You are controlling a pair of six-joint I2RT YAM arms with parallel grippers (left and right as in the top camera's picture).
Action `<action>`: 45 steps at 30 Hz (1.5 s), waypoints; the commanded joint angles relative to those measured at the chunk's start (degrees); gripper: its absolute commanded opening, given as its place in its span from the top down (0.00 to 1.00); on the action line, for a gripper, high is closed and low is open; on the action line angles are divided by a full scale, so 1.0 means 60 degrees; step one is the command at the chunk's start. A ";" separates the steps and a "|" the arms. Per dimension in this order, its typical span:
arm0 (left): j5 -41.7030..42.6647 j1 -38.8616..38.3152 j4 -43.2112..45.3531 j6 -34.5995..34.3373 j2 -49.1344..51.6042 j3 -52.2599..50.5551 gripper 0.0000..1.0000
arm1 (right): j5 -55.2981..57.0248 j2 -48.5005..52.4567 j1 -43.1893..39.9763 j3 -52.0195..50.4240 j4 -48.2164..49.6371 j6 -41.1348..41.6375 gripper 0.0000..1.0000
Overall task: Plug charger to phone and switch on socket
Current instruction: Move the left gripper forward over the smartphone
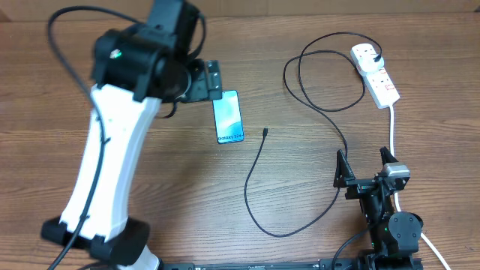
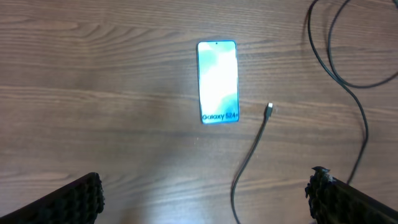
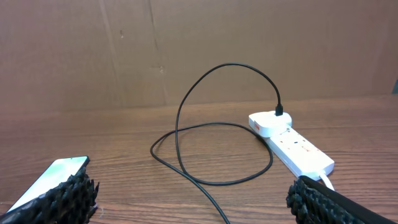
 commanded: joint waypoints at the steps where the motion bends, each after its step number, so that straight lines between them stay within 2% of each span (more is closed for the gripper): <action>1: 0.0204 -0.0066 0.0295 -0.0288 0.0681 0.0291 0.00 | -0.0051 -0.0087 0.0051 -0.0102 0.0062 0.0040 0.00; 7: 0.1647 -0.0076 0.0084 -0.0266 0.1905 0.0288 0.00 | -0.0051 -0.0087 0.0051 -0.0102 0.0062 0.0036 0.00; 11: 0.1931 -0.0160 0.0073 -0.0015 0.2860 0.0288 0.00 | -0.0051 -0.0087 0.0051 -0.0102 0.0062 0.0040 0.00; 18: 0.1898 -0.0273 0.0543 -0.0317 0.4200 0.0288 0.00 | -0.0051 -0.0087 0.0051 -0.0102 0.0062 0.0040 0.00; 23: 0.1902 -0.0280 0.0510 -0.0495 0.4073 0.0288 0.00 | -0.0051 -0.0087 0.0051 -0.0102 0.0058 0.0040 0.00; 28: 0.1792 -0.0302 -0.0586 -0.0707 0.3381 0.0284 0.00 | -0.0051 -0.0087 0.0051 -0.0102 0.0058 0.0040 0.00; 33: 0.1009 -0.0543 -0.0670 -0.0783 0.2776 0.0029 0.00 | -0.0051 -0.0087 0.0051 -0.0102 0.0062 0.0036 0.00; 37: 0.0907 -0.0805 0.0215 -0.0882 0.2732 -0.0535 0.00 | -0.0051 -0.0087 0.0051 -0.0102 0.0058 0.0040 0.00; 45: 0.1096 -0.0408 0.3136 -0.0991 0.2769 -0.2211 0.00 | -0.0051 -0.0087 0.0051 -0.0102 0.0058 0.0036 0.00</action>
